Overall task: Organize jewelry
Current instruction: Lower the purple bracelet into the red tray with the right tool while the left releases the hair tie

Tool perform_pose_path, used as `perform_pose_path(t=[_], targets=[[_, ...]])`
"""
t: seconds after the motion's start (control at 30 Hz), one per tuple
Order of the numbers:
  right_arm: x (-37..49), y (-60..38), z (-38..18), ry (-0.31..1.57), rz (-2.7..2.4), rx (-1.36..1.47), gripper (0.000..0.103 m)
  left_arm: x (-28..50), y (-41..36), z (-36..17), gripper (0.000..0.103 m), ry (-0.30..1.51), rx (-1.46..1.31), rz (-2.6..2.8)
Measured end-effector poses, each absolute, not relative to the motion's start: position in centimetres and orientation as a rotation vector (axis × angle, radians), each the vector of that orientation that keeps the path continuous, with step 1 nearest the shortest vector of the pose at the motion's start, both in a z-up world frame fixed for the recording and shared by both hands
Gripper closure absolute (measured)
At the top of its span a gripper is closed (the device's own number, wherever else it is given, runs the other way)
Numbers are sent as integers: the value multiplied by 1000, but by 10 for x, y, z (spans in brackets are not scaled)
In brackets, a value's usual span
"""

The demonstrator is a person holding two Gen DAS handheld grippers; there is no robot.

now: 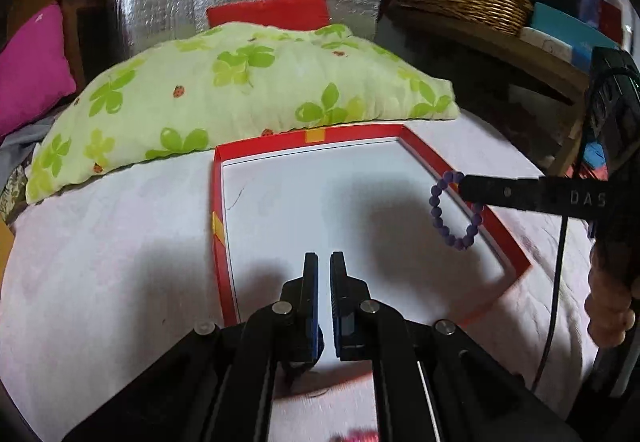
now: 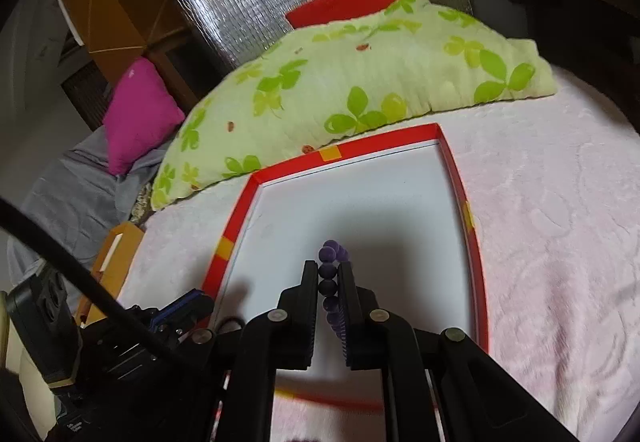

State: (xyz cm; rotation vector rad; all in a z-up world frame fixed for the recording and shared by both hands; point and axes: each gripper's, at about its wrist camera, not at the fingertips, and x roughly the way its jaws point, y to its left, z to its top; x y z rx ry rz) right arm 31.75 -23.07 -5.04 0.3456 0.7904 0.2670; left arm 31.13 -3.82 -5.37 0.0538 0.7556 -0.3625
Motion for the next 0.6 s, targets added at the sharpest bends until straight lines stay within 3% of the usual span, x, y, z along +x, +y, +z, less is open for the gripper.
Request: perform_pose_path(t=[0.13, 0.17, 0.2, 0.23, 0.27, 0.3, 0.37, 0.6], targets=[[336, -234, -58, 797, 249, 340, 92, 328, -34, -62, 96, 780, 19, -313], [339, -237, -59, 802, 240, 350, 92, 329, -33, -62, 89, 786, 10, -307], [339, -239, -59, 807, 235, 355, 91, 328, -34, -62, 73, 784, 14, -302], [339, -241, -59, 810, 232, 361, 86, 324, -34, -61, 62, 772, 31, -294], [337, -243, -57, 805, 230, 366, 79, 321, -34, -59, 44, 755, 51, -286], [334, -245, -56, 796, 224, 369, 76, 316, -34, -56, 41, 730, 74, -279], [327, -248, -52, 780, 218, 378, 65, 309, -29, -48, 41, 700, 97, -279], [302, -249, -44, 775, 235, 390, 65, 303, 18, -35, 39, 708, 2, -212]])
